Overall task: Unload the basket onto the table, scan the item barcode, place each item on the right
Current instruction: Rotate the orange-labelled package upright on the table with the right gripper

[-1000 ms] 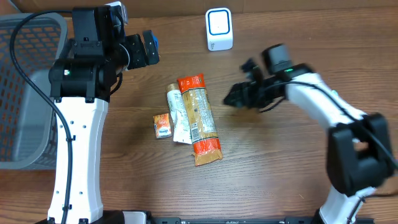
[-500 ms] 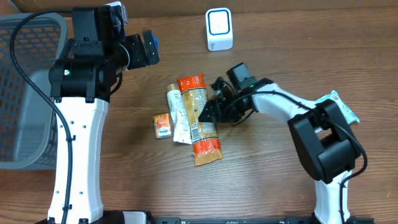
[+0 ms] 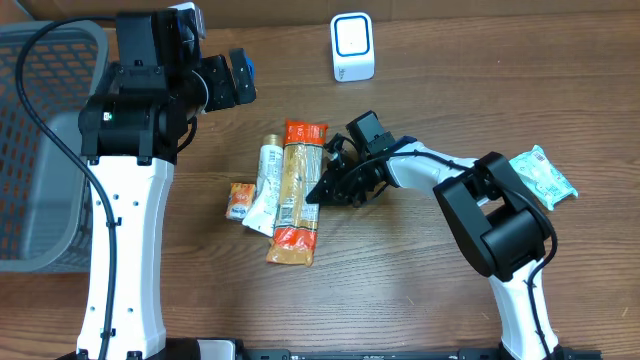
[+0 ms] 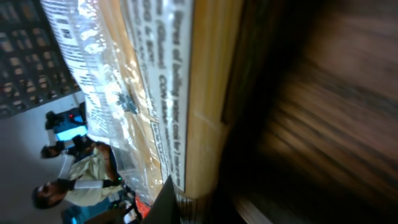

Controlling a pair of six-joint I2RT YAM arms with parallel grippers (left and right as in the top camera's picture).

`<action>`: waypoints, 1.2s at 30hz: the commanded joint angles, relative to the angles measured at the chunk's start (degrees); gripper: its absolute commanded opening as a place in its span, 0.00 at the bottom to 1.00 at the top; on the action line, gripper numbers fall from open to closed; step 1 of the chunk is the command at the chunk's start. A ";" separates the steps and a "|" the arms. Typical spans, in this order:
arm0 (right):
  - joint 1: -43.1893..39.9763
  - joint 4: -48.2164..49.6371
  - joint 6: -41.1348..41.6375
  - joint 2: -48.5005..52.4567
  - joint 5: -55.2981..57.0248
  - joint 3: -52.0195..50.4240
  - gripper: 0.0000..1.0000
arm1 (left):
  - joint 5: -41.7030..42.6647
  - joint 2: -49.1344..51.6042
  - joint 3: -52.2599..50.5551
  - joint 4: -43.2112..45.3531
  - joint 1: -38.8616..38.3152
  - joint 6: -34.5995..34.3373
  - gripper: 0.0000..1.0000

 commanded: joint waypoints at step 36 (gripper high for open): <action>-2.40 -24.44 -0.76 -11.50 28.04 0.44 0.40 | 0.44 0.09 0.15 0.04 0.31 0.90 1.00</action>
